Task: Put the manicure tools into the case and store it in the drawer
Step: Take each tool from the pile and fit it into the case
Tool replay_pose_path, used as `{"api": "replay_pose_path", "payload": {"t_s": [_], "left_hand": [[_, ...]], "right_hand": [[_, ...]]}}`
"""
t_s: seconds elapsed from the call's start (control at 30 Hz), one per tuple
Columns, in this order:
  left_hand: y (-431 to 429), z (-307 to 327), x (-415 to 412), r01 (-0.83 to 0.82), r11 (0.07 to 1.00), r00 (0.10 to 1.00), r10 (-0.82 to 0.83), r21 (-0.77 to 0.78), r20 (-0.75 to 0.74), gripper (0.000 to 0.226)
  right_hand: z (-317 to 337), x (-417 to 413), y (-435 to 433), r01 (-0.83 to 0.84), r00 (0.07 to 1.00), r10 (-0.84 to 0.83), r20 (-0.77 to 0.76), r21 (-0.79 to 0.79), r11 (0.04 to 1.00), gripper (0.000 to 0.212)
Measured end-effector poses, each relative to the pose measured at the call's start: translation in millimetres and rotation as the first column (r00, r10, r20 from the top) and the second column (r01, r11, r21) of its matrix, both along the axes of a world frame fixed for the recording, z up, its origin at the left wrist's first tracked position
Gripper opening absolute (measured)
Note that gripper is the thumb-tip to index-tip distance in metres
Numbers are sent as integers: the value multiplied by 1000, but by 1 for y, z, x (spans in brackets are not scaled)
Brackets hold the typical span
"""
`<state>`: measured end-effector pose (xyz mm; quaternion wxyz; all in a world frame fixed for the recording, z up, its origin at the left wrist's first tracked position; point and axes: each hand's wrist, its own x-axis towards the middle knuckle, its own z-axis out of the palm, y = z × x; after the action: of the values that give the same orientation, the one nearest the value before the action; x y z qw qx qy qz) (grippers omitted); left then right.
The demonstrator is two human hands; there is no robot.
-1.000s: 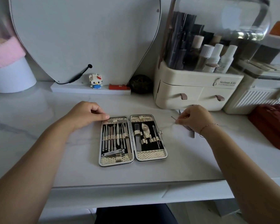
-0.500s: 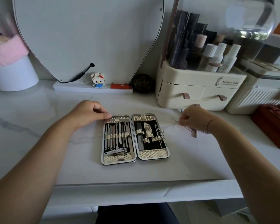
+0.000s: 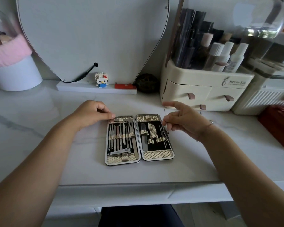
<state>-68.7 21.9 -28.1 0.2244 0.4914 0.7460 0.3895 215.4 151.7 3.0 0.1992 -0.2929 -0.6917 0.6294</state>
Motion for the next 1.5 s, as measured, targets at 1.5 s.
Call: {"api": "replay_pose_path", "payload": {"t_s": [1.5], "left_hand": [[0,1,2,-14,1000,1000,14,1,-14,12]], "right_hand": [[8,62,39,291,813,-542,213,658,695,7]]}}
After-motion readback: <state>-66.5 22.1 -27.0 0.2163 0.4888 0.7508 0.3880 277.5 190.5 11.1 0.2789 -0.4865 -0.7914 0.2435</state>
